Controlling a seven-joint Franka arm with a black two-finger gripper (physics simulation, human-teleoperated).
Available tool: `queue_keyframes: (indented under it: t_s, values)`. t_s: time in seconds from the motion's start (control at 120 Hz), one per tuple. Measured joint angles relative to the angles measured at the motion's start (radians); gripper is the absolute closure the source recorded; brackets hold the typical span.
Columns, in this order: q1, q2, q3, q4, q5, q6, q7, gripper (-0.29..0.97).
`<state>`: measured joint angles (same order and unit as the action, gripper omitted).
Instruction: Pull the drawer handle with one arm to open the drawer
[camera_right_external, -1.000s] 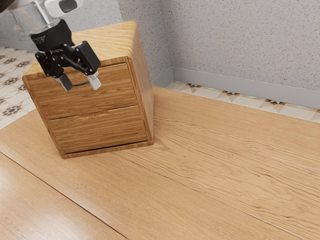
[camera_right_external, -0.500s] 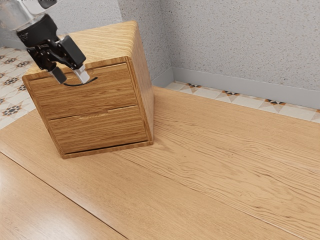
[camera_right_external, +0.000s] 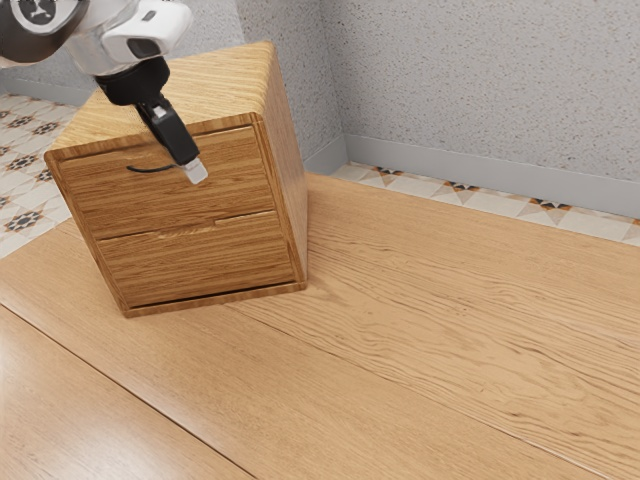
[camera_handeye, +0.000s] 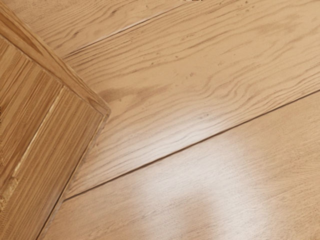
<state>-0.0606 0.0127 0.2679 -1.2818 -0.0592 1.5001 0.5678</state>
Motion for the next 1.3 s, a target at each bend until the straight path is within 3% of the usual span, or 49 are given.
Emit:
queue_keyframes:
  t_s: [0.458,0.75,0.925,1.3]
  values:
    - [0.013,-0.004,-0.029,-0.009,0.109,0.088,0.343,0.00]
    - [0.028,-0.192,-0.030,-0.170,0.135,0.089,0.494,0.00]
    - [0.030,-0.217,-0.019,-0.227,0.169,0.139,0.554,0.00]
    - [0.037,-0.190,0.093,-0.250,0.212,0.204,0.638,0.00]
